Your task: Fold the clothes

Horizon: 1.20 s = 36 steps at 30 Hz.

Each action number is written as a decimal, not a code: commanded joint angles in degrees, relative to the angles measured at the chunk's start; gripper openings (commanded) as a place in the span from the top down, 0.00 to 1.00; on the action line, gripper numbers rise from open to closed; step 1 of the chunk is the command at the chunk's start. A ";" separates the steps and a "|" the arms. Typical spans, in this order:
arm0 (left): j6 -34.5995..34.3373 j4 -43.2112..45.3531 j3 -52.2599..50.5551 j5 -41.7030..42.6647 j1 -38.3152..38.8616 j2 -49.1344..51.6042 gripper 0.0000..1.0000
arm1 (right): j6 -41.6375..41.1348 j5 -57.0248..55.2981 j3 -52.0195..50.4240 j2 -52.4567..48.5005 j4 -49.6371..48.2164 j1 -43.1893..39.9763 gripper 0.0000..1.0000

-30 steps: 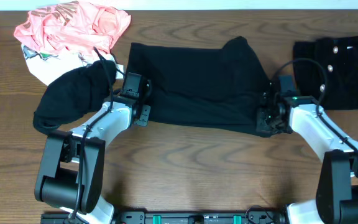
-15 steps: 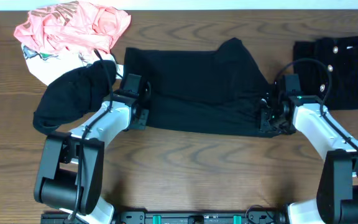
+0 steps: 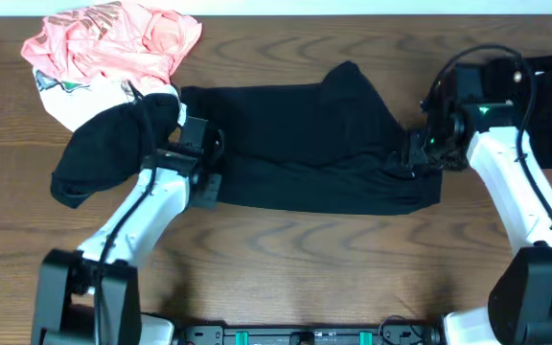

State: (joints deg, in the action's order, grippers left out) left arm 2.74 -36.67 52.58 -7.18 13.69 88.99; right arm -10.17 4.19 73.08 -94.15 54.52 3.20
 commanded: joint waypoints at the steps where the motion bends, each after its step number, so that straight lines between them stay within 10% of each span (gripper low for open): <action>1: -1.92 -0.63 -0.44 0.76 -0.44 -2.82 0.94 | 0.63 0.72 3.23 -0.13 0.55 1.49 0.36; 8: -3.08 -1.53 -0.44 0.74 -0.44 -4.46 0.93 | 0.63 0.76 4.07 -0.13 0.61 2.12 0.34; 18: -4.57 -4.02 -0.44 0.74 -0.44 -4.44 0.44 | 1.73 1.46 4.07 -0.13 0.52 2.12 0.32; 36: -5.60 -4.48 16.57 8.74 -3.41 -1.01 0.26 | 5.20 3.93 10.67 -0.61 -6.51 4.52 0.21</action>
State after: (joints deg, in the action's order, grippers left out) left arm -1.96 -40.75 64.45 -0.30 11.16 86.54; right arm -7.20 7.35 80.66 -94.26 48.93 6.22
